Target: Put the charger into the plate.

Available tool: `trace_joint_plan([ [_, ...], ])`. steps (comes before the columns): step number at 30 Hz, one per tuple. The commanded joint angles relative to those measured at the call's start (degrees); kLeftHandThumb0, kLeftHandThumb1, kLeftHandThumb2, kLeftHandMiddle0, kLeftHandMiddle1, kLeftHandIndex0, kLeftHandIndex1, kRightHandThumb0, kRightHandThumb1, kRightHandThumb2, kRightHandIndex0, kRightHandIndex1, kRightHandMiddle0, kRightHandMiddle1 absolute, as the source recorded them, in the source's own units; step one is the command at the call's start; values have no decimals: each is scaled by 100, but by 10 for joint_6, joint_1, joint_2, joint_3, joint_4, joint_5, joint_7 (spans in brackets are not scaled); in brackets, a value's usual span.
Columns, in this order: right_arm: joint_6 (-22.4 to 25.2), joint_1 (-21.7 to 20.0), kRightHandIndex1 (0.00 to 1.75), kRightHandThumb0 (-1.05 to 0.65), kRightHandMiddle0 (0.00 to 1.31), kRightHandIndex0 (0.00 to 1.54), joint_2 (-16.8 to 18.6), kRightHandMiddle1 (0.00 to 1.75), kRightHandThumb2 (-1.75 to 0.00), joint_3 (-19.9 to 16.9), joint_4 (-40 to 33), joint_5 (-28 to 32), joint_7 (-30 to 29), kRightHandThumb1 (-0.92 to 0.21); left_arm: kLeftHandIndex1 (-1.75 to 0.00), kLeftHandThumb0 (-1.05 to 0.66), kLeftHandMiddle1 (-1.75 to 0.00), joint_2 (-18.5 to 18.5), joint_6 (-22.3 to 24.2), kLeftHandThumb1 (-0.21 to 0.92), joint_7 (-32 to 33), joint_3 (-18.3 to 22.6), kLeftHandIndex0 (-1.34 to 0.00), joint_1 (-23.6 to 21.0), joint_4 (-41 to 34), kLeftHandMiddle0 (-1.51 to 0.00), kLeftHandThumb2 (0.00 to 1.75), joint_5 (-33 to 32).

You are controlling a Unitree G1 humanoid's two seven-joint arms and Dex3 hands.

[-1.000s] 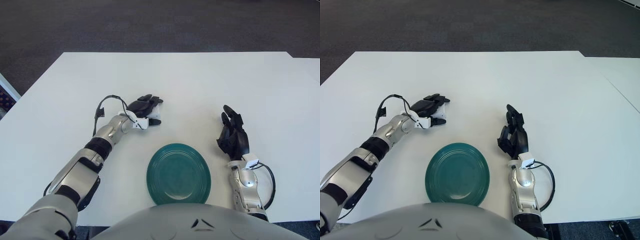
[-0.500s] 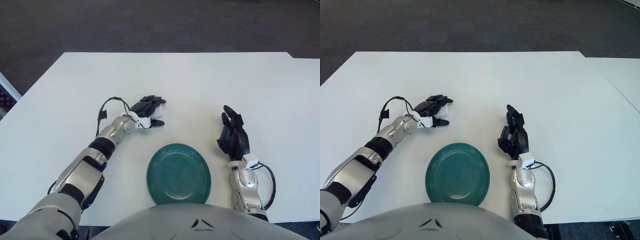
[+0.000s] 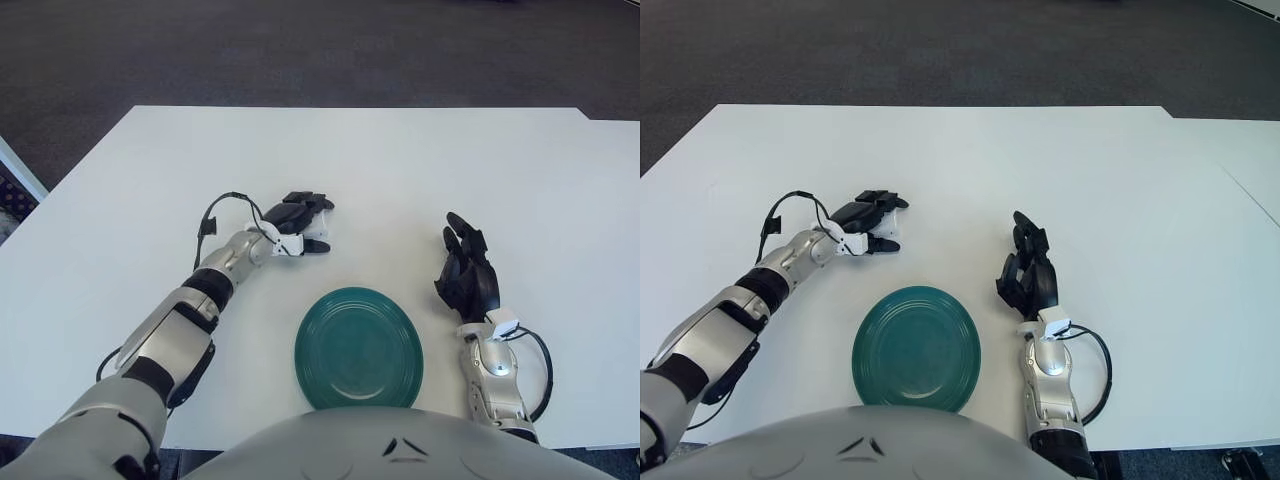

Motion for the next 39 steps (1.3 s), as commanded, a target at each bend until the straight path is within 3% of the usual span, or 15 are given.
trace_joint_plan([
  [1,22,60,1,-87,0,19,-6,65,-94,-4,49,-12,1,-92,-104,-105,-113,-20,29,92,-51,-46,-12,61,54,0,29,32],
  [7,23,62,0,-87,0,19,-9,64,-94,-4,43,-14,0,-92,-110,-105,-120,-24,41,92,-53,-54,-13,59,64,0,29,36],
  [11,25,62,0,-87,0,18,-10,64,-94,-4,41,-13,1,-92,-140,-88,-152,-26,63,89,-42,-71,-16,52,73,0,16,55],
  [13,24,63,0,-87,0,18,-10,64,-94,-4,40,-11,2,-92,-160,-68,-165,-31,82,86,-23,-89,-23,46,86,-7,12,73],
  [14,21,63,0,-87,0,18,-10,64,-94,-5,39,-12,1,-92,-159,-63,-167,-35,96,80,-5,-100,-30,42,97,-13,27,86],
  [15,18,64,0,-87,0,18,-9,64,-94,-5,38,-12,0,-92,-161,-40,-170,-38,105,61,8,-107,-40,40,105,-28,65,93],
  [17,13,64,0,-87,0,18,-10,63,-94,-5,34,-17,-4,-92,-166,-17,-171,-42,114,38,37,-113,-50,38,113,-47,109,99],
  [20,8,65,0,-87,0,18,-11,63,-95,-6,30,-22,-6,-92,-172,-5,-166,-44,110,26,70,-113,-54,40,120,-59,131,97],
  [26,4,67,1,-87,0,20,-8,66,-95,-9,24,-22,-14,-92,-174,0,-161,-31,90,18,127,-105,-53,58,92,-73,143,84],
  [39,-5,66,1,-85,0,22,2,74,-93,-21,26,3,-12,-92,-175,0,-167,-30,66,16,152,-107,-52,51,101,-74,148,82],
])
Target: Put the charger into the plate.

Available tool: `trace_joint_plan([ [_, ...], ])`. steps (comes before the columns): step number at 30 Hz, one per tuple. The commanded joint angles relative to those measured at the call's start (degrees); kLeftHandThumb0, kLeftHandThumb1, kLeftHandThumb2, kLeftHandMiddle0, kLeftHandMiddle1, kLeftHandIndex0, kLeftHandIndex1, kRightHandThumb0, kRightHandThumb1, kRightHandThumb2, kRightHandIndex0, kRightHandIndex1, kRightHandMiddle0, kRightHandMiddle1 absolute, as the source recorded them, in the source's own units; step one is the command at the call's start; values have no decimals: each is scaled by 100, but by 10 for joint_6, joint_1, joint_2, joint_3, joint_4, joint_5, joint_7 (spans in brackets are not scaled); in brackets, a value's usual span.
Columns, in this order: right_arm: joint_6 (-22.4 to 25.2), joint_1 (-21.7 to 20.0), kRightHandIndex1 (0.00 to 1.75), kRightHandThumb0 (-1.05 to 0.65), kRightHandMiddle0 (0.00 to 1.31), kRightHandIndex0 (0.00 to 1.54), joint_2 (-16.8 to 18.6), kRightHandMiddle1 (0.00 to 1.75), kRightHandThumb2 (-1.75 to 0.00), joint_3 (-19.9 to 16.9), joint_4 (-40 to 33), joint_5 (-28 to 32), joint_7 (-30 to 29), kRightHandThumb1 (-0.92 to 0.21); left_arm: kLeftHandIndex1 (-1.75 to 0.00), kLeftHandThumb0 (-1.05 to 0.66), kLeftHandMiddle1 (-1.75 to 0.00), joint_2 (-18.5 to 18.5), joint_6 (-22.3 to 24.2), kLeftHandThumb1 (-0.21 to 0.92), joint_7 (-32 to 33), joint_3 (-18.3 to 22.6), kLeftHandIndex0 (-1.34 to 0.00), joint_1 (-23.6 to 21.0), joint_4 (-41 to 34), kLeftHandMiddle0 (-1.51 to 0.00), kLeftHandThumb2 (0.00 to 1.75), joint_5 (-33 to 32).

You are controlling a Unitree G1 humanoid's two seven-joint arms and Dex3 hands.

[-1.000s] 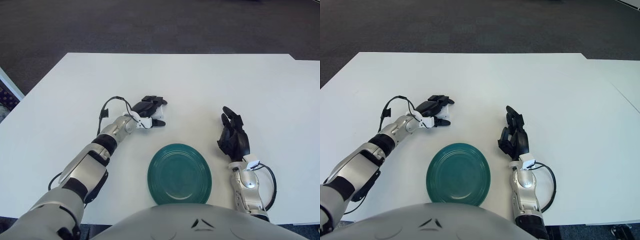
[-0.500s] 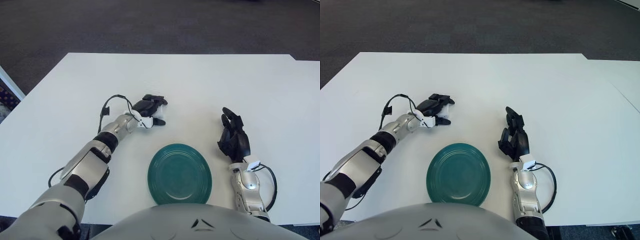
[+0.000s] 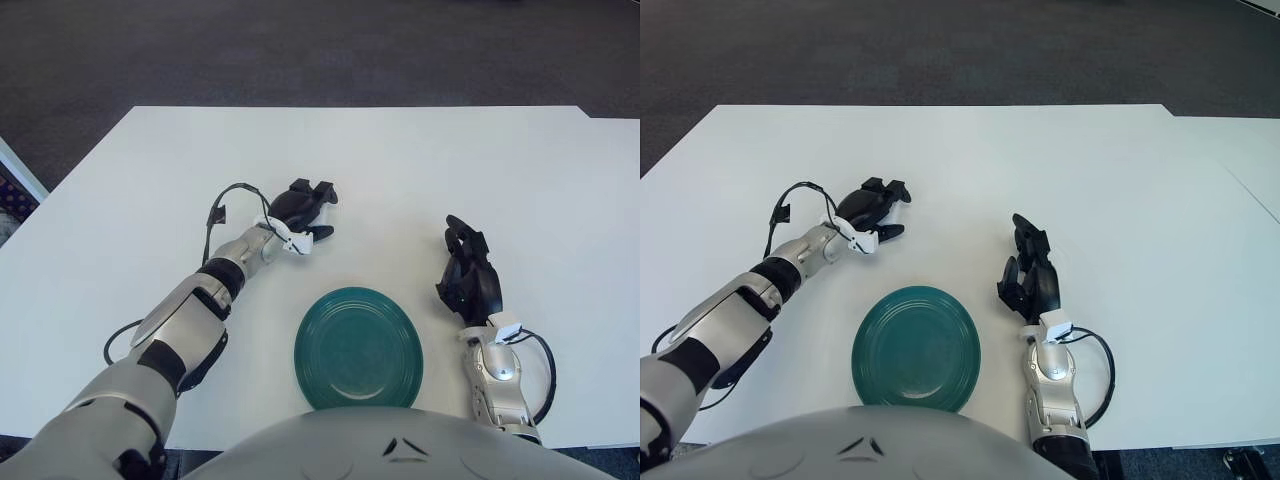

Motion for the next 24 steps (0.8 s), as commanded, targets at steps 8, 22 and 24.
trace_joint_plan([
  [8,8,49,0,-85,0,21,6,72,-92,-12,46,3,-1,-92,-175,0,-169,-7,-15,15,-48,-46,-53,87,56,-73,150,34],
  [22,9,52,1,-84,0,22,11,72,-93,-14,49,0,-4,-92,-175,0,-169,-2,-41,15,-43,-29,-53,92,52,-73,150,16],
  [24,7,51,1,-84,0,22,11,72,-93,-14,50,3,-1,-92,-175,0,-170,0,-45,15,-37,-29,-53,92,50,-73,150,16],
])
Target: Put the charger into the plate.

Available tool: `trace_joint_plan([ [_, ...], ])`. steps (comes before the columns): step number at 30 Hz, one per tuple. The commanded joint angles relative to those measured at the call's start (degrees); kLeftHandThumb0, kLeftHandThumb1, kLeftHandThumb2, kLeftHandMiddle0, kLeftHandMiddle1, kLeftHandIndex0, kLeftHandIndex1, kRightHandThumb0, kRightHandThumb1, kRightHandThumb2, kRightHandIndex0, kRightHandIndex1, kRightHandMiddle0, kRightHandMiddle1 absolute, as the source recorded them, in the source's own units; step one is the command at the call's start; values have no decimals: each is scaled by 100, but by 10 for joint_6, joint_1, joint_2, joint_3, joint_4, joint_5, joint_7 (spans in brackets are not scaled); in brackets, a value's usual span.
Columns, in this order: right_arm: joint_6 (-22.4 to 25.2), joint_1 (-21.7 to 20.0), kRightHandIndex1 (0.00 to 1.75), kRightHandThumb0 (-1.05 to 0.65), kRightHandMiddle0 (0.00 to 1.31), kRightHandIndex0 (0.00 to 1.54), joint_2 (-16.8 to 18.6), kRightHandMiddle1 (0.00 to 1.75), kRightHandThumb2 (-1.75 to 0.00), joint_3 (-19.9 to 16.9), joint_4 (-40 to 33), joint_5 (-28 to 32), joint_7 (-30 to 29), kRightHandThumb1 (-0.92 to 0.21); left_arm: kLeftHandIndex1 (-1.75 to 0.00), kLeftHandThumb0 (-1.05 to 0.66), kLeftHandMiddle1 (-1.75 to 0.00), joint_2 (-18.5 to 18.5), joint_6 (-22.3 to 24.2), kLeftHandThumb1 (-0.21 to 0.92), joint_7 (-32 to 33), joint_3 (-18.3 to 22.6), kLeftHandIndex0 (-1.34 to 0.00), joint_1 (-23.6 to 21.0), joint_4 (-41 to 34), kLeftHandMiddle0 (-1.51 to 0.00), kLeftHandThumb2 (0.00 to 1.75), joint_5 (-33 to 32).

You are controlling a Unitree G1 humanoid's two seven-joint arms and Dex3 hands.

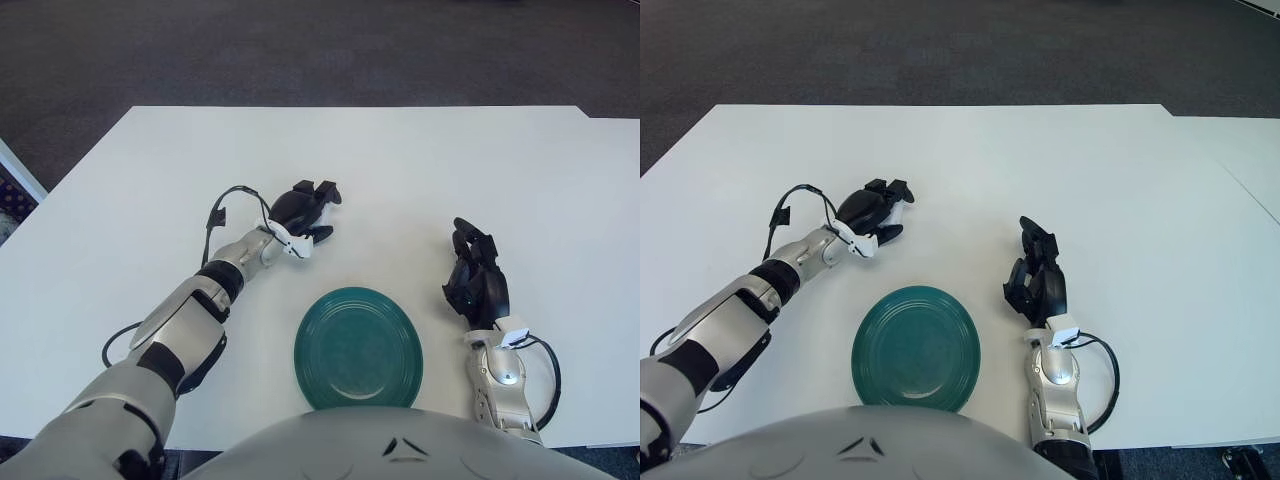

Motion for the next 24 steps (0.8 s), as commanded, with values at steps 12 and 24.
trace_joint_plan([
  [12,13,52,1,-83,0,22,9,72,-93,-5,48,2,0,-92,-175,0,-171,14,-14,17,-14,-26,-52,85,5,-70,148,23],
  [24,20,48,1,-81,0,25,13,74,-94,-7,52,-2,-6,-92,-175,0,-174,106,41,16,-116,86,-52,133,-393,-70,150,-18],
])
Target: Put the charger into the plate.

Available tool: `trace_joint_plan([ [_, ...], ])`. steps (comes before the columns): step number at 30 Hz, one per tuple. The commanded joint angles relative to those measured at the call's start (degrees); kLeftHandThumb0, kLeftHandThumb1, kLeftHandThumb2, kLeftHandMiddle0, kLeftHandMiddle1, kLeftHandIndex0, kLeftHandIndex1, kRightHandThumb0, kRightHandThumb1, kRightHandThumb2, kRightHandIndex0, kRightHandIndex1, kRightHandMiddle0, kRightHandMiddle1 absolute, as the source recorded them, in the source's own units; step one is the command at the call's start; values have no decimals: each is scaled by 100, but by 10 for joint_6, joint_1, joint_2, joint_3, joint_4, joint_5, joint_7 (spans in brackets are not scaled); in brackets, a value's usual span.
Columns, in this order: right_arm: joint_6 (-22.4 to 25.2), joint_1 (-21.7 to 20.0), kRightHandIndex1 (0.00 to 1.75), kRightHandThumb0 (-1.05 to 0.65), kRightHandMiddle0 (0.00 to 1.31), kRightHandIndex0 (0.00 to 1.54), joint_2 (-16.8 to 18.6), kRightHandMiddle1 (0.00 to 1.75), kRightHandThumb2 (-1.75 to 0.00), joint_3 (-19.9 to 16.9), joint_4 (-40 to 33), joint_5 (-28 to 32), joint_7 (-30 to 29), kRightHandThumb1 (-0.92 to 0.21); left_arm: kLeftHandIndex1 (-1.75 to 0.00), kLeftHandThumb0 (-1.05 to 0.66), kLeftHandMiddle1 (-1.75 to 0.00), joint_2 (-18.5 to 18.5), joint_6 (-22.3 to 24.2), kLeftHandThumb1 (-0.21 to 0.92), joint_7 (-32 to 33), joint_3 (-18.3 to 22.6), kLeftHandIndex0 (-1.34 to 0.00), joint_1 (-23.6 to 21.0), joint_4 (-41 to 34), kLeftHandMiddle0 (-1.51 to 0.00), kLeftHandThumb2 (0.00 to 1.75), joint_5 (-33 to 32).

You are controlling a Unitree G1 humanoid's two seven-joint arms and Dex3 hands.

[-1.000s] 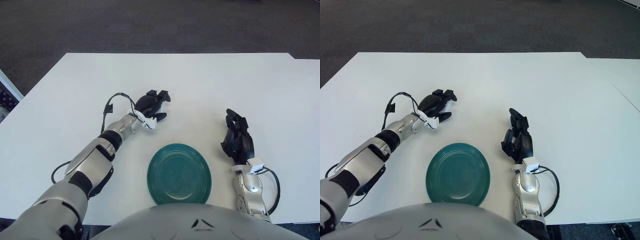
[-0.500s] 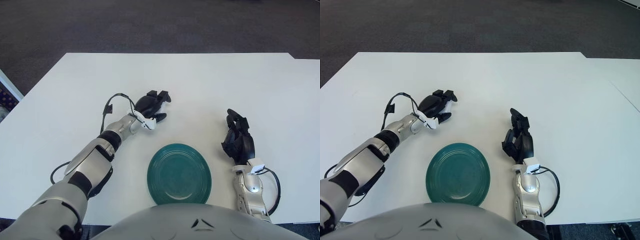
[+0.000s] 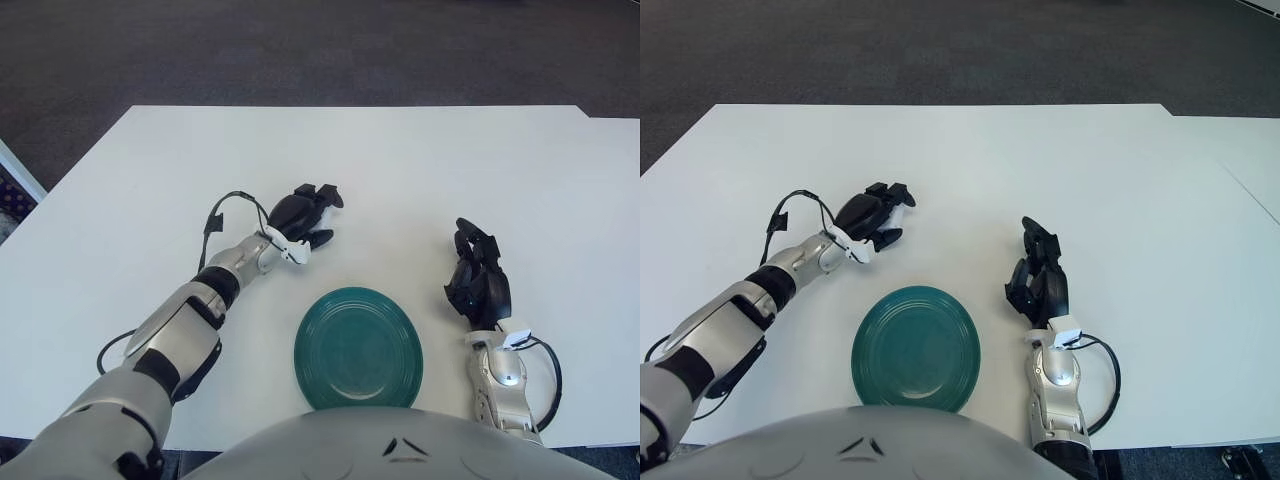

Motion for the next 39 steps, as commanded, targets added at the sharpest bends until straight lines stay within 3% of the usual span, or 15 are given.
trace_joint_plan([
  [1,23,46,1,-81,0,25,8,75,-94,-3,56,-8,-8,-92,-175,0,-174,36,36,16,-37,51,-52,33,-160,-70,150,0],
  [5,21,46,1,-81,0,25,11,76,-93,-2,57,-7,-10,-92,-175,0,-174,50,37,14,-45,74,-54,41,-220,-71,153,5],
  [11,25,44,1,-83,0,25,14,77,-91,-2,60,-8,-13,-92,-174,0,-175,66,29,8,-51,102,-59,41,-254,-75,159,15],
  [18,28,45,1,-83,0,25,11,76,-90,-1,60,-8,-13,-92,-174,0,-175,67,32,11,-76,127,-57,55,-313,-73,156,16],
  [23,28,44,0,-84,0,25,8,74,-91,0,64,-14,-14,-92,-173,0,-175,59,40,12,-92,132,-57,71,-379,-72,154,27],
  [39,18,41,1,-85,0,25,5,74,-92,-1,75,-10,-7,-92,-174,0,-175,47,19,3,-118,139,-63,104,-441,-79,165,28],
])
